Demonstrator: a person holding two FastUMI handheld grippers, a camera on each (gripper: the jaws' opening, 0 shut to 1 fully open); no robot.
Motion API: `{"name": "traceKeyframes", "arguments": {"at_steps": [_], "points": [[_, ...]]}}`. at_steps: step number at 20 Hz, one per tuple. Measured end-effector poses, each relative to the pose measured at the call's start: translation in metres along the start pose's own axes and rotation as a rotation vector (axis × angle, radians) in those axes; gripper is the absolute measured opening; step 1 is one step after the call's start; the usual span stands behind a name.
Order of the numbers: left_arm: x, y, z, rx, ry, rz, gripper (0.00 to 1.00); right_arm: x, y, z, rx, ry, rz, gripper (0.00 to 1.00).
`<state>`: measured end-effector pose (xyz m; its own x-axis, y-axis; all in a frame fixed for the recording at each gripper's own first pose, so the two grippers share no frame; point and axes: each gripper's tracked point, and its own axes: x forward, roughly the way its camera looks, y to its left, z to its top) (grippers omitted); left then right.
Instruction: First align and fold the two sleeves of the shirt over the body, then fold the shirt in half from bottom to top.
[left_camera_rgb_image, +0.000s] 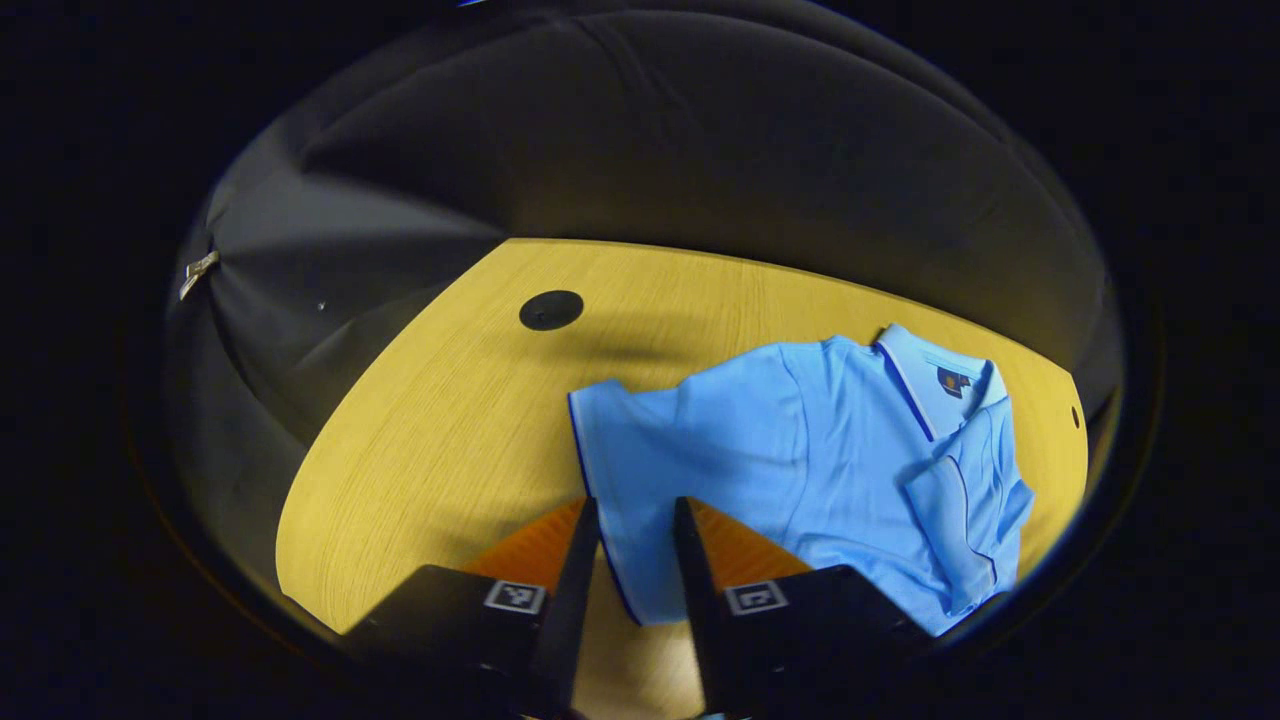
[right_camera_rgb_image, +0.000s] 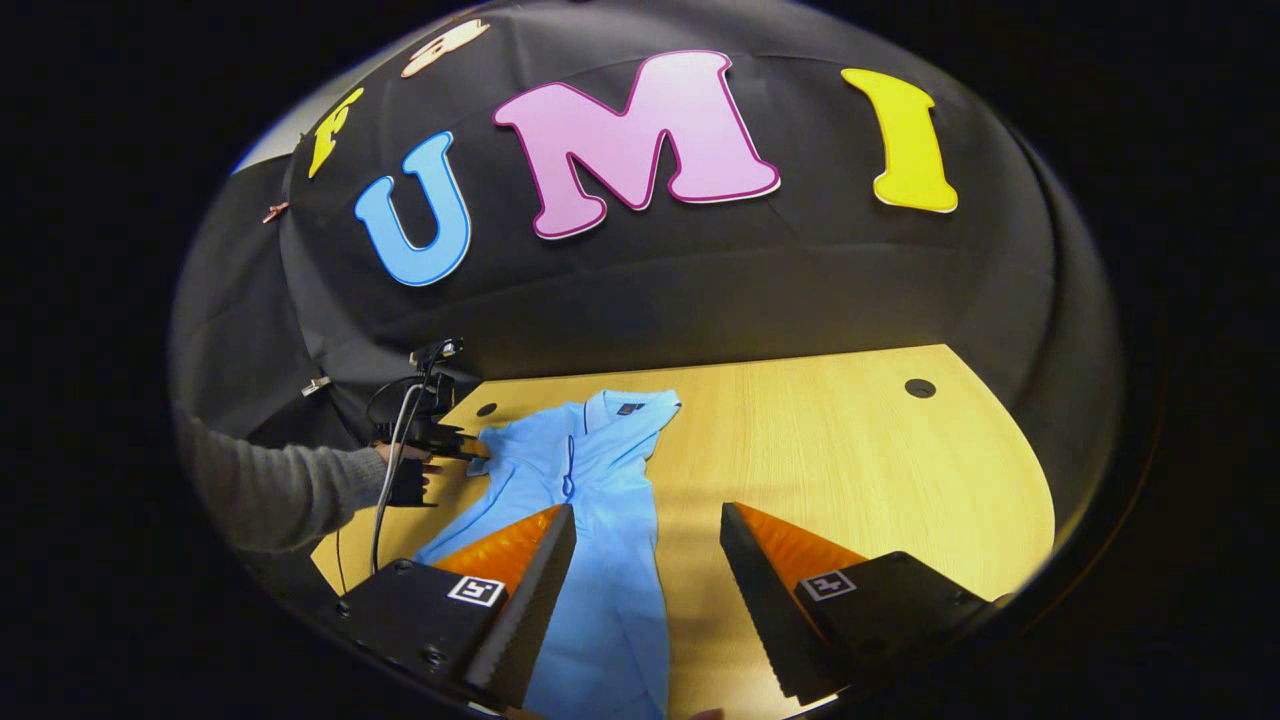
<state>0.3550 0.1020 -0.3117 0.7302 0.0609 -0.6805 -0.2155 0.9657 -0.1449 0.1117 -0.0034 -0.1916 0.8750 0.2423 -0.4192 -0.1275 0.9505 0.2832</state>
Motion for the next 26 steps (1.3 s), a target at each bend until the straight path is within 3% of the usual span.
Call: {"name": "traceKeyframes", "arguments": {"at_steps": [1,3,6,16,26], "points": [[-0.001,-0.002,0.0,-0.005,0.003,0.0,0.39,-0.002,-0.001,-0.002,0.004,0.003,-0.001,0.91],[-0.001,-0.003,0.0,-0.032,0.01,0.009,0.2,-0.005,-0.005,-0.009,0.013,0.011,-0.006,0.91],[-0.003,-0.009,0.002,-0.094,0.009,-0.034,0.08,-0.011,-0.007,-0.019,0.011,0.025,-0.007,0.91],[-0.016,-0.029,0.017,-0.109,-0.048,-0.101,0.06,-0.01,-0.008,-0.026,0.008,0.039,-0.005,0.91],[-0.087,-0.14,0.039,0.023,-0.173,-0.339,0.06,-0.012,-0.001,-0.035,0.005,0.038,0.001,0.91]]}}
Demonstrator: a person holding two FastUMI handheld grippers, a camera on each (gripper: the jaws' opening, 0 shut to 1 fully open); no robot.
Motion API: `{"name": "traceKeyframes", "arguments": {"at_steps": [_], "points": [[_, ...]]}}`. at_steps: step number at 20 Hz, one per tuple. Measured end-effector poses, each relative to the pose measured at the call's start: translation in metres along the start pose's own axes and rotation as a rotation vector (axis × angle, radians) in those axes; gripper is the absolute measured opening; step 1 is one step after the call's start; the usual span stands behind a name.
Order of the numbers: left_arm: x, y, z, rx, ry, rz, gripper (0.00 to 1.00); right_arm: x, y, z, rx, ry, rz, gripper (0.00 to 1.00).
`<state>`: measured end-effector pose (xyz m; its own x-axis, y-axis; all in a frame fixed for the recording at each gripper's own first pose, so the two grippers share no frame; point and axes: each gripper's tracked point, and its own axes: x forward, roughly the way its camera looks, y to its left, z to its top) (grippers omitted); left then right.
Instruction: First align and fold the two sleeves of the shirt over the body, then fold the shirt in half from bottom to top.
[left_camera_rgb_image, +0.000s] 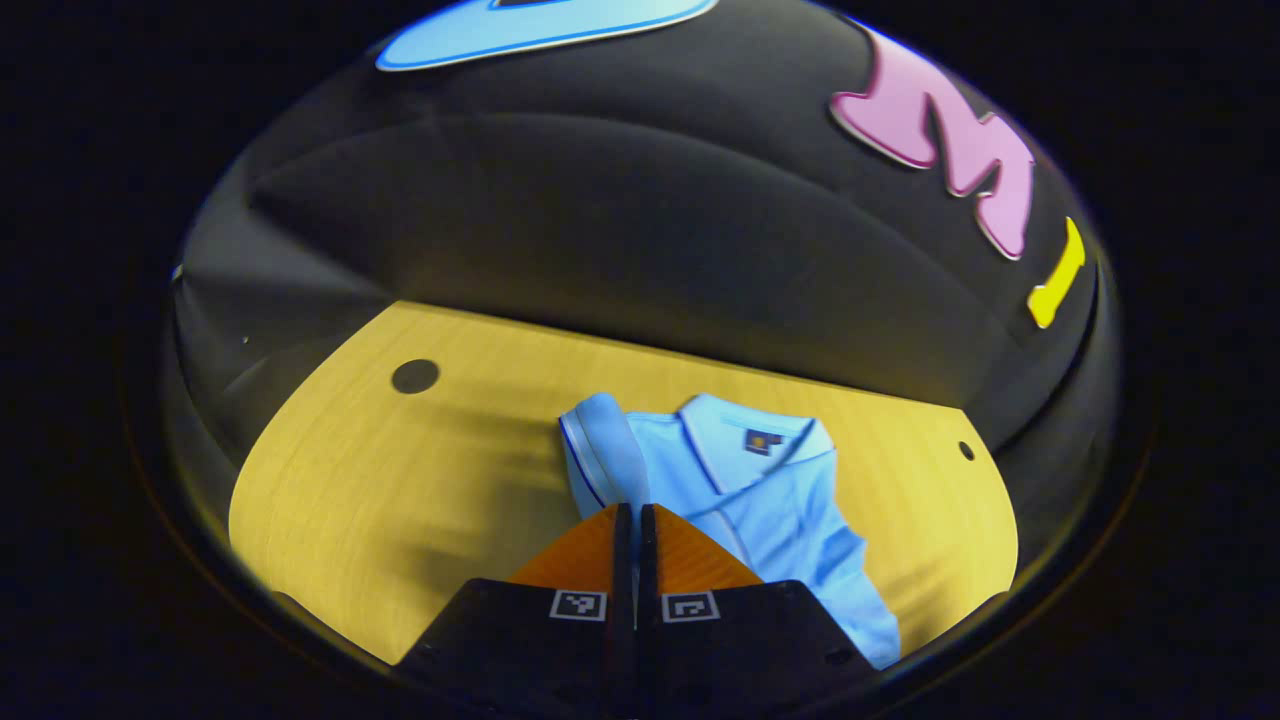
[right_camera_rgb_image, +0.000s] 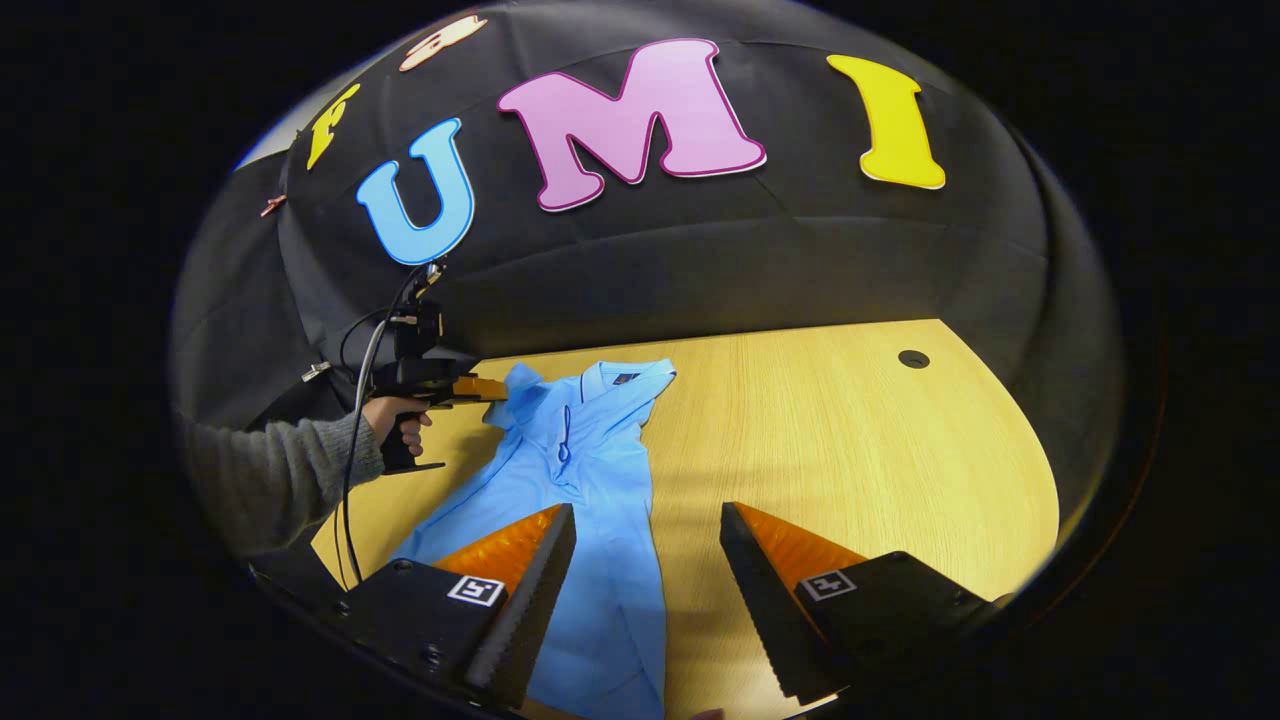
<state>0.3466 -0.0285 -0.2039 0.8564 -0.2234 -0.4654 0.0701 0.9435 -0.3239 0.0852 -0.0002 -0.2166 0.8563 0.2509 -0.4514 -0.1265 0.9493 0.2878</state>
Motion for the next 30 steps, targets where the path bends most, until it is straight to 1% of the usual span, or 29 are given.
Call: {"name": "traceKeyframes", "arguments": {"at_steps": [4,8,11,16,20,21,22,25,27,28,29,30], "points": [[-0.006,-0.057,-0.016,0.119,0.02,-0.09,0.06,0.0,0.0,-0.003,0.004,-0.001,-0.003,0.91],[0.002,-0.098,-0.052,0.24,0.078,-0.14,0.06,-0.005,-0.004,-0.008,0.016,0.005,-0.018,0.91],[0.007,-0.108,-0.074,0.307,0.114,-0.13,0.06,-0.009,-0.009,-0.01,0.021,0.001,-0.029,0.91],[0.019,-0.108,-0.093,0.4,0.14,-0.072,0.06,-0.01,-0.015,-0.017,0.034,0.005,-0.042,0.91],[0.022,-0.109,-0.1,0.415,0.15,-0.071,0.06,-0.012,-0.017,-0.02,0.036,0.002,-0.045,0.91],[0.022,-0.11,-0.101,0.414,0.156,-0.075,0.12,-0.013,-0.017,-0.021,0.037,0.005,-0.047,0.91],[0.022,-0.108,-0.103,0.416,0.163,-0.076,0.07,-0.013,-0.018,-0.023,0.04,0.006,-0.047,0.91],[0.025,-0.107,-0.105,0.416,0.168,-0.069,0.12,-0.013,-0.018,-0.025,0.049,0.01,-0.049,0.91],[0.024,-0.109,-0.104,0.422,0.159,-0.073,0.41,-0.013,-0.019,-0.025,0.049,0.01,-0.048,0.91],[0.023,-0.109,-0.103,0.435,0.151,-0.069,0.39,-0.012,-0.018,-0.025,0.048,0.01,-0.048,0.91],[0.023,-0.107,-0.102,0.451,0.139,-0.06,0.43,-0.013,-0.018,-0.026,0.047,0.012,-0.049,0.91],[0.023,-0.106,-0.101,0.464,0.129,-0.051,0.5,-0.013,-0.018,-0.027,0.048,0.012,-0.049,0.91]]}}
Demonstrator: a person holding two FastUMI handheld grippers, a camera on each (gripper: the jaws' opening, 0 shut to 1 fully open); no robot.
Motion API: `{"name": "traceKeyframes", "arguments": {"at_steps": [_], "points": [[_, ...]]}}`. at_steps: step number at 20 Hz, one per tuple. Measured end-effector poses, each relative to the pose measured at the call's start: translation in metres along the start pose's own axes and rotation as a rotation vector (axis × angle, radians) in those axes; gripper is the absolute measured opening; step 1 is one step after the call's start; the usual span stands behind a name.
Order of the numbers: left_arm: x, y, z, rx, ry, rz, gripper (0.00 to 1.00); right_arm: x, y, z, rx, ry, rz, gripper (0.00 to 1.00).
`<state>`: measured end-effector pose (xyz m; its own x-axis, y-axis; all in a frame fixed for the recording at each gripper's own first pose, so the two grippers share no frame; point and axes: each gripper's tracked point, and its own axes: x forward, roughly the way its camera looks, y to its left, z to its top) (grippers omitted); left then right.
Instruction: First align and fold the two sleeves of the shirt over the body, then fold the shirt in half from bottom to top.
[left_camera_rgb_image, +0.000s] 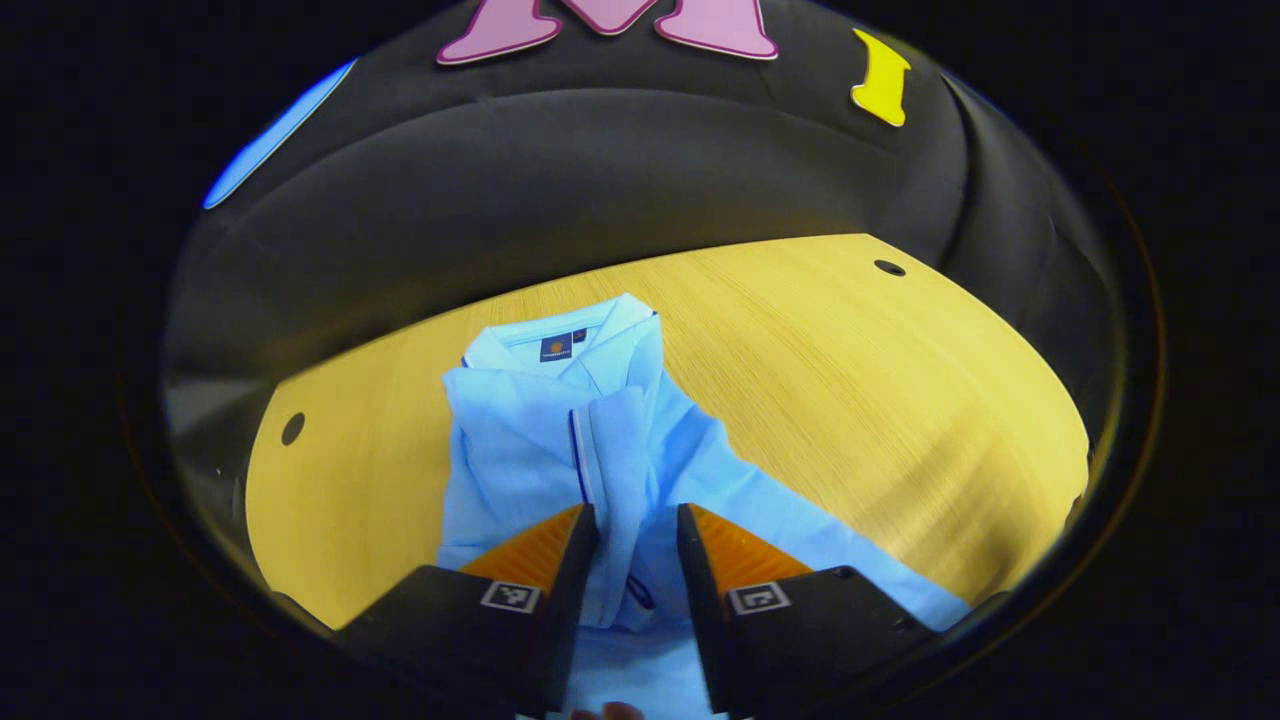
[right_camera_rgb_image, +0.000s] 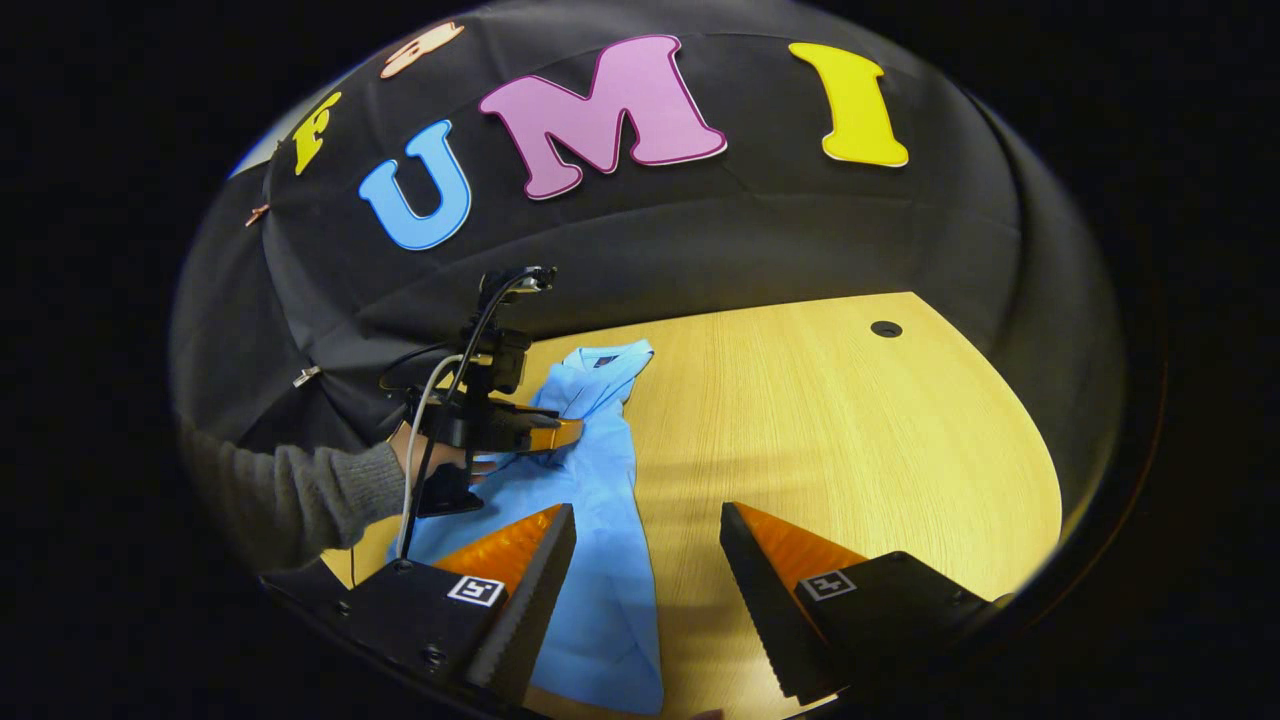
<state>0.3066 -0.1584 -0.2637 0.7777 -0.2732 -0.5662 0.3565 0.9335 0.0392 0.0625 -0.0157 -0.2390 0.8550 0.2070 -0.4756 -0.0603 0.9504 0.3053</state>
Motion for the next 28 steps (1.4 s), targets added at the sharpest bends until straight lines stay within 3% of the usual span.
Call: {"name": "traceKeyframes", "arguments": {"at_steps": [3,8,14,21,22,23,24,28], "points": [[-0.005,0.0,0.0,0.024,-0.029,0.017,0.9,-0.005,0.0,-0.003,0.0,0.0,-0.005,0.91],[-0.057,0.006,0.016,0.02,-0.162,0.051,0.91,-0.014,0.002,-0.009,-0.011,-0.005,-0.018,0.91],[-0.186,0.026,-0.036,-0.041,-0.215,0.092,0.9,-0.036,0.01,-0.031,-0.063,0.012,-0.038,0.92],[-0.269,0.046,-0.154,-0.156,-0.074,0.166,0.9,-0.056,0.032,-0.096,-0.105,0.115,-0.064,0.97],[-0.276,0.048,-0.171,-0.178,-0.044,0.169,0.91,-0.057,0.035,-0.104,-0.119,0.127,-0.069,0.96],[-0.282,0.048,-0.184,-0.2,-0.021,0.173,0.91,-0.06,0.037,-0.112,-0.132,0.141,-0.075,0.89],[-0.287,0.05,-0.196,-0.216,-0.004,0.177,0.91,-0.063,0.04,-0.12,-0.139,0.153,-0.08,0.97],[-0.291,0.05,-0.236,-0.229,0.072,0.182,0.9,-0.067,0.035,-0.149,-0.149,0.204,-0.142,0.98]]}}
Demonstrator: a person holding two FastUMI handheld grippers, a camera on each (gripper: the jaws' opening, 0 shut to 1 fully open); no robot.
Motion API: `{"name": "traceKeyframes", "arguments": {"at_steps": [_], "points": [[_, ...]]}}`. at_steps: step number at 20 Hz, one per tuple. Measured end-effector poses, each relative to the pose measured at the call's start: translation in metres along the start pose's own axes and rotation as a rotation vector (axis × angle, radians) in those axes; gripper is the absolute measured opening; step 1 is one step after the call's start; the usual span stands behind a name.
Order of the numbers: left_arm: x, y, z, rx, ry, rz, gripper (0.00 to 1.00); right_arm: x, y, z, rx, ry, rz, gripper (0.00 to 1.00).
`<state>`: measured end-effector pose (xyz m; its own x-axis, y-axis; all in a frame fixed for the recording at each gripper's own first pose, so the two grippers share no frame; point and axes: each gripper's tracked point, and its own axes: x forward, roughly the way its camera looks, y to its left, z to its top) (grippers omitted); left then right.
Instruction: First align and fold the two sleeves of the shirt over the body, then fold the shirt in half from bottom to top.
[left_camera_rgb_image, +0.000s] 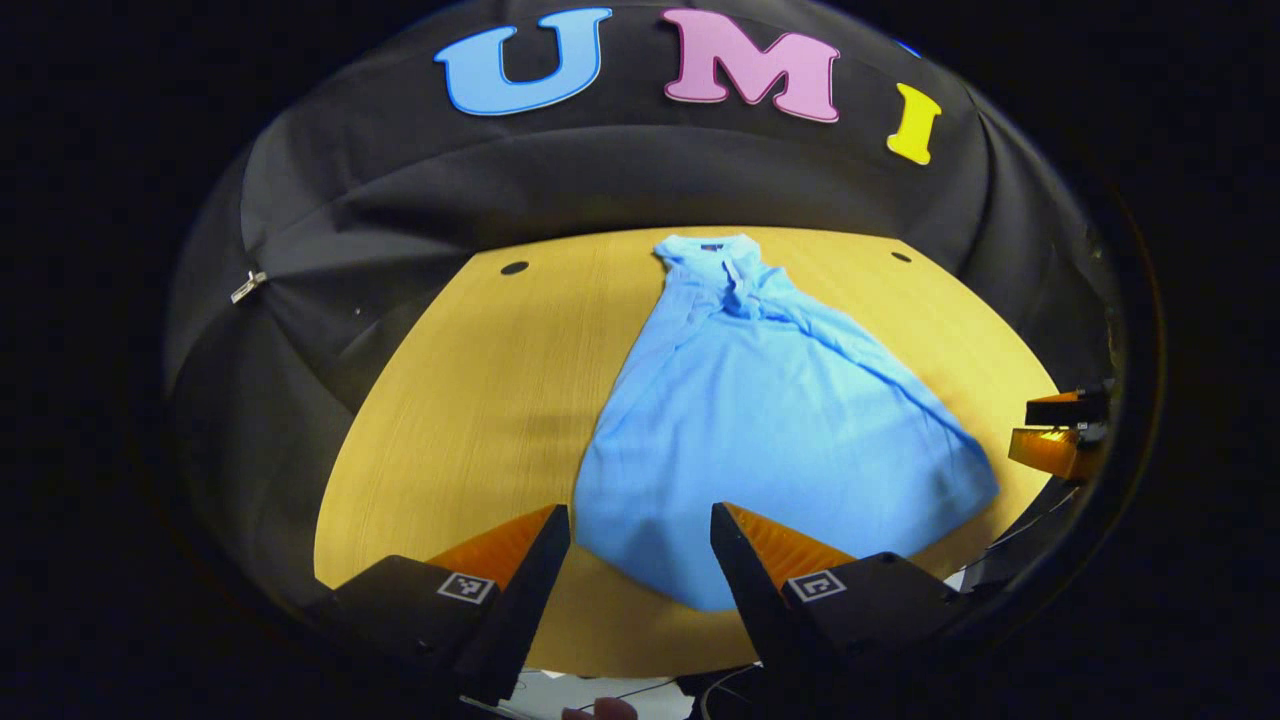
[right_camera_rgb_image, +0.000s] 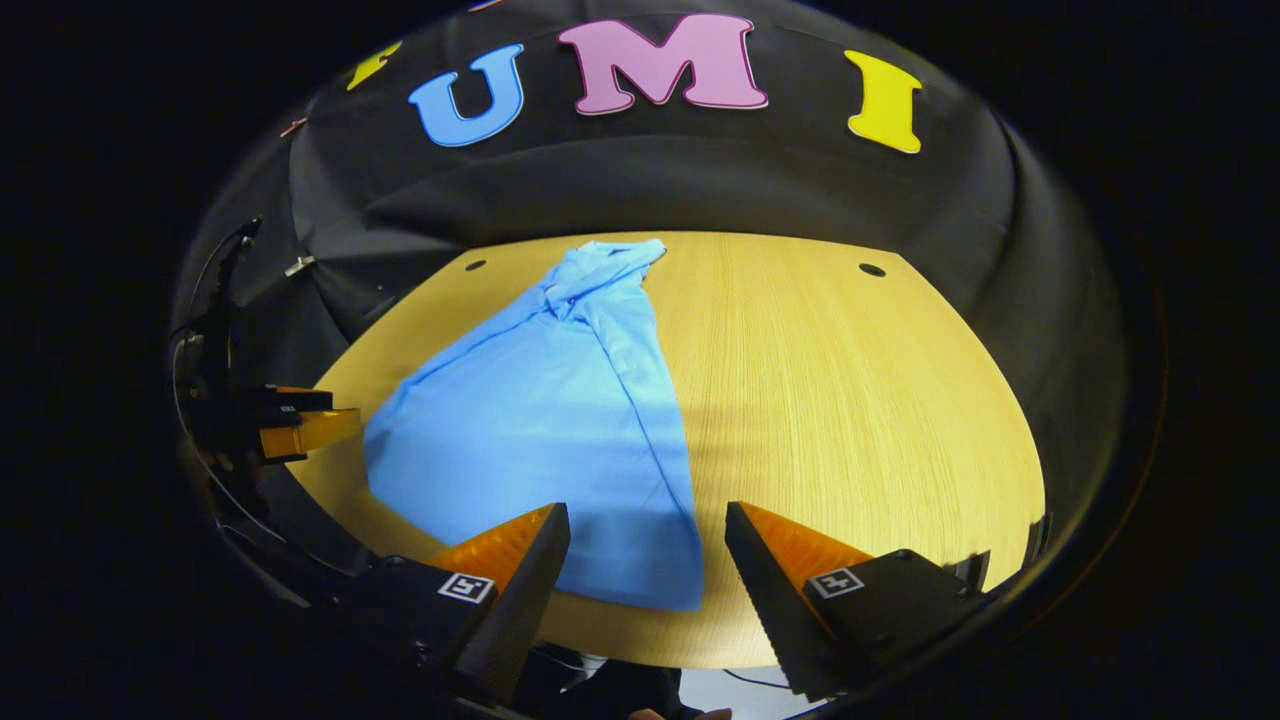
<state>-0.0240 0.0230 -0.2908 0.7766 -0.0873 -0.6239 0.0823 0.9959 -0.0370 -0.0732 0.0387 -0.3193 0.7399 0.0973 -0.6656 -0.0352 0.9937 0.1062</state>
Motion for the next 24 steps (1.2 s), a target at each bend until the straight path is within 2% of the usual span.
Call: {"name": "traceKeyframes", "arguments": {"at_steps": [5,10,17,18,20,21,22,23,24], "points": [[0.015,0.01,-0.024,0.001,0.067,0.012,0.91,0.005,-0.001,-0.035,0.015,0.082,-0.067,0.98],[0.041,0.009,-0.026,0.047,0.1,0.014,0.91,0.02,-0.002,-0.045,0.032,0.117,-0.1,0.98],[0.045,0.0,-0.038,-0.047,0.151,-0.035,0.92,0.029,-0.002,-0.063,0.038,0.179,-0.11,0.97],[0.047,-0.001,-0.038,-0.046,0.154,-0.037,0.89,0.031,0.0,-0.061,0.034,0.169,-0.1,0.98],[0.047,-0.009,-0.038,-0.017,0.154,-0.059,0.76,0.033,0.005,-0.062,0.02,0.171,-0.083,0.87],[0.046,-0.013,-0.037,-0.008,0.152,-0.069,0.58,0.034,0.009,-0.06,0.015,0.166,-0.074,0.78],[0.044,-0.017,-0.037,-0.002,0.148,-0.077,0.49,0.036,0.013,-0.06,0.011,0.172,-0.064,0.67],[0.045,-0.019,-0.036,0.001,0.145,-0.079,0.39,0.036,0.017,-0.059,0.013,0.164,-0.053,0.51],[0.045,-0.021,-0.036,-0.001,0.144,-0.077,0.28,0.038,0.021,-0.058,0.012,0.17,-0.038,0.42]]}}
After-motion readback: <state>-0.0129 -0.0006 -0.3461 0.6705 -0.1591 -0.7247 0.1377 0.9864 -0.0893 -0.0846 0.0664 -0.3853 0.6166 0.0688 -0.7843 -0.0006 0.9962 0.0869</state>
